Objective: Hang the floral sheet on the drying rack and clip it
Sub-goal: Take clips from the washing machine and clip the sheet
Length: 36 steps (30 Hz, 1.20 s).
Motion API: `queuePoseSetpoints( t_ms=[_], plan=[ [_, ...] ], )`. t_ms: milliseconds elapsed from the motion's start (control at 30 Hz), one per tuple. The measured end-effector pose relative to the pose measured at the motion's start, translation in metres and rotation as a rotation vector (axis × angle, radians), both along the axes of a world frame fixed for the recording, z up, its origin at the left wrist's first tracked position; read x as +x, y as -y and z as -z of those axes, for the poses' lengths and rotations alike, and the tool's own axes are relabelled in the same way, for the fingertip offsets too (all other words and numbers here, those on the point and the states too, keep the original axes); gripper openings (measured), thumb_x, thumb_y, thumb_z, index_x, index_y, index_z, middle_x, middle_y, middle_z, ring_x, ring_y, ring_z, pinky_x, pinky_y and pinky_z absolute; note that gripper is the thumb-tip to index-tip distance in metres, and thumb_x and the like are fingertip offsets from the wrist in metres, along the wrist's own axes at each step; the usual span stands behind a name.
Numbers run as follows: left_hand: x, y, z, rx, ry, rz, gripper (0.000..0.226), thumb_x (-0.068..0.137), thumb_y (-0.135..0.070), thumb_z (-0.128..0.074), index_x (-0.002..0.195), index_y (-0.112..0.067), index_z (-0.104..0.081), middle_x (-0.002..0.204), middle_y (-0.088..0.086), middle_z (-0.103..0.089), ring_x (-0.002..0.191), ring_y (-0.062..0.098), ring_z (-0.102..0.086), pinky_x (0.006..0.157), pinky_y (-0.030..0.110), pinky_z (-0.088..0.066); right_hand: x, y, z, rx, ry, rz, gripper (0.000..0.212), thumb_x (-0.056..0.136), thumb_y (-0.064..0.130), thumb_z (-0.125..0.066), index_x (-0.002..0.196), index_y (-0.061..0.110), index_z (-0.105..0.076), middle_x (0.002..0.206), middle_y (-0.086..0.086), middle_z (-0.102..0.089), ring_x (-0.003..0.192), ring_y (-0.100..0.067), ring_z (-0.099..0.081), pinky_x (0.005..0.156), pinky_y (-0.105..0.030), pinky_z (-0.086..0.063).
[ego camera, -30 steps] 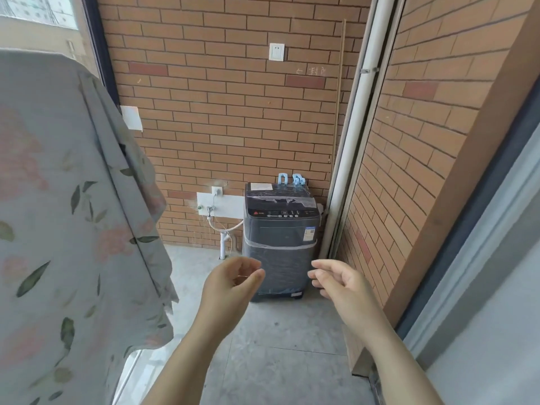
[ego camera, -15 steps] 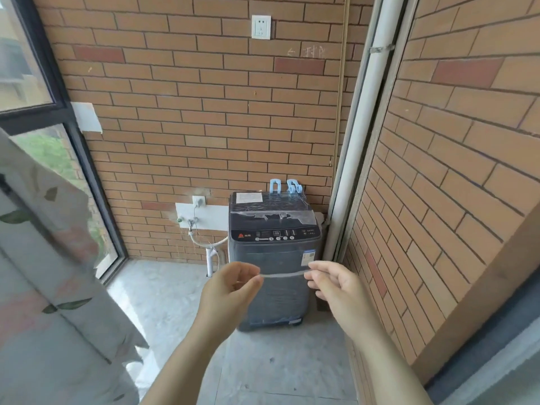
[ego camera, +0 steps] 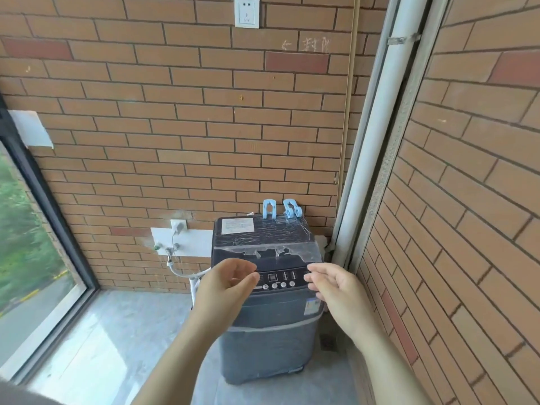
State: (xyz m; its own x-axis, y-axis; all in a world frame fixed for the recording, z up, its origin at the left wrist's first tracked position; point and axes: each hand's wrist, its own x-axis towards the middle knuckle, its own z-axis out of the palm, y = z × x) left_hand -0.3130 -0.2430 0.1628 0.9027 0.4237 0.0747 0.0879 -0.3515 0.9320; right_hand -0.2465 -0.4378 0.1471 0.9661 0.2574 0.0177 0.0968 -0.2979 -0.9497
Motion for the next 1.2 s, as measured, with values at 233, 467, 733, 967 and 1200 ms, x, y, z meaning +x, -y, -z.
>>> queuePoseSetpoints(
  t_ms=[233,467,733,967,1200],
  plan=[
    [0.104,-0.070,0.008,-0.039,-0.023,0.042,0.004,0.084,-0.020,-0.067,0.083,-0.024,-0.068,0.076,-0.007,-0.072,0.073,0.014,-0.068,0.067,0.029,-0.054,0.098,-0.050,0.002,-0.080,-0.025,0.051,0.016,0.093,0.023,-0.054,0.101,0.035,-0.061,0.103,0.010,-0.070,0.097,-0.002,-0.064,0.099,-0.037,-0.048],
    [0.191,-0.103,0.034,-0.070,-0.095,0.072,0.005,0.083,-0.022,-0.068,0.083,-0.027,-0.068,0.075,-0.009,-0.073,0.077,0.008,-0.068,0.079,0.036,-0.056,0.179,-0.074,0.021,-0.112,-0.094,0.092,0.017,0.092,0.022,-0.054,0.102,0.033,-0.063,0.097,0.010,-0.072,0.090,0.000,-0.066,0.095,-0.037,-0.051],
    [0.312,-0.109,0.058,-0.045,-0.146,0.018,0.005,0.084,-0.021,-0.067,0.086,-0.025,-0.069,0.079,-0.008,-0.072,0.078,0.009,-0.068,0.076,0.033,-0.056,0.312,-0.076,0.048,-0.151,-0.135,0.059,0.021,0.095,0.024,-0.051,0.113,0.028,-0.061,0.101,0.015,-0.068,0.094,0.001,-0.063,0.096,-0.031,-0.049],
    [0.417,-0.092,0.061,-0.063,-0.169,-0.031,0.005,0.085,-0.019,-0.067,0.087,-0.024,-0.068,0.079,-0.003,-0.072,0.076,0.016,-0.068,0.071,0.031,-0.056,0.443,-0.063,0.052,-0.173,-0.139,0.013,0.018,0.094,0.022,-0.051,0.108,0.029,-0.060,0.100,0.015,-0.067,0.094,-0.002,-0.063,0.095,-0.034,-0.050],
    [0.478,-0.111,0.089,-0.035,-0.277,-0.070,0.005,0.084,-0.020,-0.067,0.087,-0.025,-0.067,0.078,-0.004,-0.071,0.075,0.012,-0.066,0.071,0.031,-0.055,0.517,-0.069,0.084,-0.219,-0.223,0.008,0.015,0.092,0.022,-0.053,0.101,0.030,-0.061,0.104,0.010,-0.067,0.099,-0.007,-0.063,0.097,-0.038,-0.049]
  ],
)
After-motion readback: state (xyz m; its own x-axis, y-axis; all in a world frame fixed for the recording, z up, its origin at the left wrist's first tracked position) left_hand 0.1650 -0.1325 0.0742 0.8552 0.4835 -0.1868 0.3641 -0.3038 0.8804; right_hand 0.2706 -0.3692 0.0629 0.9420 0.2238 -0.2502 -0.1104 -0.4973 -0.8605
